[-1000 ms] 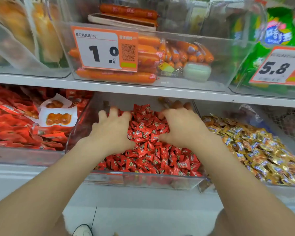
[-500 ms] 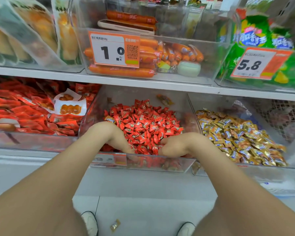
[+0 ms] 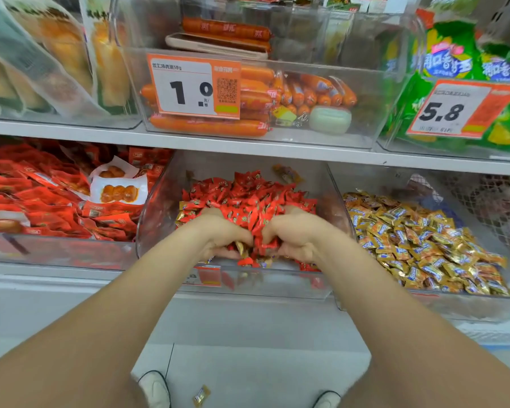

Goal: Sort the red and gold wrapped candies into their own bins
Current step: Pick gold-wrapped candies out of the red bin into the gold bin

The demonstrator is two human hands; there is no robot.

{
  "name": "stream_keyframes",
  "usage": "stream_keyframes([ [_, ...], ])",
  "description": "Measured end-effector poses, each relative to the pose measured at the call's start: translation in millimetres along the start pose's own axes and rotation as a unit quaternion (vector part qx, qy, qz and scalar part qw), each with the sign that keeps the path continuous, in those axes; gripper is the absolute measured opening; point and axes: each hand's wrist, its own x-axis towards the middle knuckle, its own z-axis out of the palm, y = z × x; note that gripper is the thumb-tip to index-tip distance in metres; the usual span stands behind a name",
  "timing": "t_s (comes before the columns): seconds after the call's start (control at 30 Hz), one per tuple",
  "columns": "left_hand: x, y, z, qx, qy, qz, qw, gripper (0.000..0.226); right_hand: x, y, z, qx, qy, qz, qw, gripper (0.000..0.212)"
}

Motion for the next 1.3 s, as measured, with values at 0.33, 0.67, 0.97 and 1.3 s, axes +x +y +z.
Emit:
stream_keyframes([
  [0.33,13,-2,-38,0.36,0.139,0.189,0.903,0.093,-4,-11,-38,-0.265,0.109,-0.177,0.942,0.076],
  [0.67,-26,-1,-37,0.536,0.12,0.155,0.821,0.062,-27,4,-37,-0.579,0.18,-0.12,0.786,0.017],
  [0.97,-9,7,-31,0.55,-0.071,-0.034,0.832,0.11,-10,8,-14,-0.524,0.023,0.029,0.851,0.086],
  [1.3,2,-6,-12,0.139,-0.081,-0.031,0.987,0.054,3,13,10,-0.112,-0.035,0.042,0.992,0.069],
])
